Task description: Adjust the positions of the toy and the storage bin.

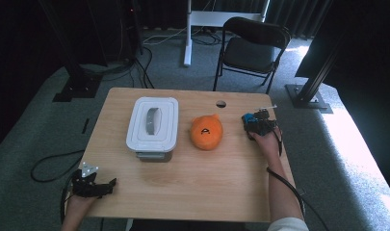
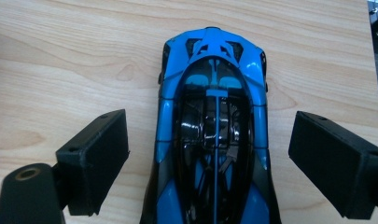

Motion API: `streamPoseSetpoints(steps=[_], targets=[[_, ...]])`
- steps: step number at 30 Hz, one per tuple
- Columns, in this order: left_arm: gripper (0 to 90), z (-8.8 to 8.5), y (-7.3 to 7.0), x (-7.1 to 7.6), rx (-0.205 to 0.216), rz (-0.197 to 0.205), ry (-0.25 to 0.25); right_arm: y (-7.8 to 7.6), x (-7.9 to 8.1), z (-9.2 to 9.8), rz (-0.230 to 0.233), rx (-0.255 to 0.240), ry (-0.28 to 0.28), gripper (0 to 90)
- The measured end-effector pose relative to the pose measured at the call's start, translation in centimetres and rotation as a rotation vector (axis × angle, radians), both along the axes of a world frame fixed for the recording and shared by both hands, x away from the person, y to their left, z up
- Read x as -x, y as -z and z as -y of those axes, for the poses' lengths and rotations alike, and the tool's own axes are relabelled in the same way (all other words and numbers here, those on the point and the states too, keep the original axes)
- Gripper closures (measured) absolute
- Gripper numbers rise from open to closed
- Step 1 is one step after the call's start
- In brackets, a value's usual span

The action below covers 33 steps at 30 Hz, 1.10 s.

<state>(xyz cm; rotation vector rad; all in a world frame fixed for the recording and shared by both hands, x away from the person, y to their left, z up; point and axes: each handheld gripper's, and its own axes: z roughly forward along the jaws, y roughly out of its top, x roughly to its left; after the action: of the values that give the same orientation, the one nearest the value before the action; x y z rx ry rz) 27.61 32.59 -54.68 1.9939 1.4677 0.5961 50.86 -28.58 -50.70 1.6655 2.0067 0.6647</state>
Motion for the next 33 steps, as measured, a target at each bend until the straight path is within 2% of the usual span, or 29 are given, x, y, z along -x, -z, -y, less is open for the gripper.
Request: streamPoseSetpoints(steps=[9,14,17,19,21,24,27,28,33], targets=[[0.4,0.0,0.0,0.0,0.001,0.0,-0.002,1.0,-1.0,-0.2,-0.04,0.044,-0.002,11.5],[0.5,0.0,0.0,0.0,0.0,0.0,-0.004,1.5,-1.5,0.3,-0.064,0.007,0.012,11.6],[0.5,0.0,0.0,0.0,0.0,0.0,-0.004,1.7,-1.6,0.2,-0.069,0.01,0.01,13.1],[0.5,0.0,0.0,0.0,0.0,0.0,-0.004,2.0,-1.7,0.0,-0.07,0.046,0.009,13.1],[0.5,0.0,0.0,0.1,0.001,0.0,-0.006,2.1,-1.7,-0.1,-0.071,0.047,0.008,13.1],[0.5,0.0,0.0,0.1,0.001,0.0,-0.006,2.0,-1.9,0.1,-0.09,0.037,0.023,15.1],[0.5,0.0,0.0,0.1,0.001,0.0,-0.006,2.1,-1.9,0.5,-0.108,-0.007,0.019,16.0],[0.5,0.0,0.0,0.1,0.001,0.0,-0.006,2.1,-1.8,0.7,-0.106,-0.026,0.017,18.7],[0.4,0.0,0.0,0.1,0.001,0.0,-0.006,2.1,-1.7,0.4,-0.1,-0.019,-0.007,22.2]])
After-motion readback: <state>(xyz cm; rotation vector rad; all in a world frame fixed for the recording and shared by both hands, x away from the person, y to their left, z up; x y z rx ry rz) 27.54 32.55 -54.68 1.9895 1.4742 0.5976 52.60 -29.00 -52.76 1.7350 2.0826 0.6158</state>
